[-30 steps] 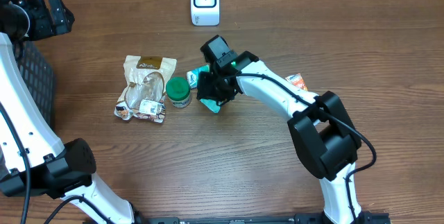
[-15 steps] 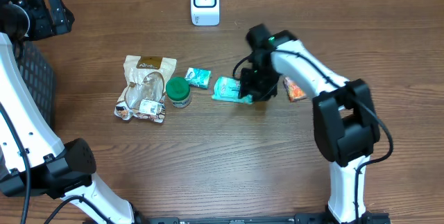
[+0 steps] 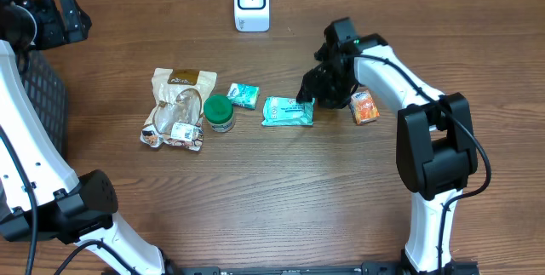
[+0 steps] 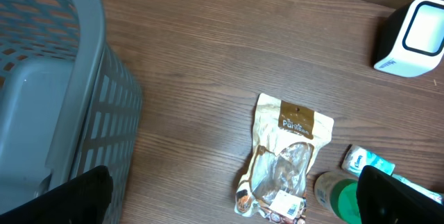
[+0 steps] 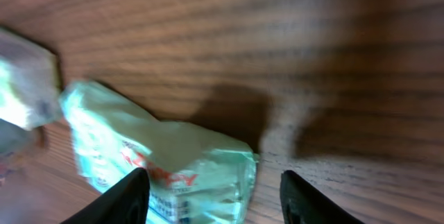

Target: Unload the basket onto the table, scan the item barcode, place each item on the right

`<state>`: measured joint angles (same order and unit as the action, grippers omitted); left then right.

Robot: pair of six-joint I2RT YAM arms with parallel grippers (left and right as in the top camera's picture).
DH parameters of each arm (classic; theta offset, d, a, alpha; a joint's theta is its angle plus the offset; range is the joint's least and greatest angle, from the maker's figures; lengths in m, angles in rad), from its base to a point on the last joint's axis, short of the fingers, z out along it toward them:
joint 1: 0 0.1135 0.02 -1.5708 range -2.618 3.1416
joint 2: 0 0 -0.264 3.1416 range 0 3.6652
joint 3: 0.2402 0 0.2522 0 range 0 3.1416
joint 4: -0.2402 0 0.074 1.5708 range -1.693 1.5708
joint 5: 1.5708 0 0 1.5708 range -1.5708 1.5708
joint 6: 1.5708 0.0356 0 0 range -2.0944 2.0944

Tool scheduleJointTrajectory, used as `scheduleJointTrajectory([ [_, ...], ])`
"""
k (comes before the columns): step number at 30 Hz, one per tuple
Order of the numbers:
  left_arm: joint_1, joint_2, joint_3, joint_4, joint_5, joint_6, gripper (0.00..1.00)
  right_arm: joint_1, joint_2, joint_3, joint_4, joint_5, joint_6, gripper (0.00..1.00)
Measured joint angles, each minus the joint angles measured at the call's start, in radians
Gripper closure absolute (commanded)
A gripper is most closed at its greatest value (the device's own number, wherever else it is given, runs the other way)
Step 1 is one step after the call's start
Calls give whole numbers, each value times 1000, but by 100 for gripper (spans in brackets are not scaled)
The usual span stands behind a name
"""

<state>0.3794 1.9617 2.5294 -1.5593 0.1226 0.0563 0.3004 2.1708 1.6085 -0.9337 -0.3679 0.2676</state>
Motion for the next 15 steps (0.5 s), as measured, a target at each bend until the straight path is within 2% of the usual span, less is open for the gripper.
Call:
scheduleJointTrajectory([
  [4,0,0,0,0,0,0,0,2,-6,-58,70,-27,-11,64],
  [8,0,0,0,0,0,0,0,3,-26,-108,129,-43,-17,69],
  [10,0,0,0,0,0,0,0,3,-34,-129,149,-50,-18,78],
  [11,0,0,0,0,0,0,1,3,-39,-140,160,-53,-21,93],
  [12,0,0,0,0,0,0,0,3,-44,-149,164,-56,-21,96],
  [15,0,0,0,0,0,0,0,2,-59,-172,180,-63,-26,96],
])
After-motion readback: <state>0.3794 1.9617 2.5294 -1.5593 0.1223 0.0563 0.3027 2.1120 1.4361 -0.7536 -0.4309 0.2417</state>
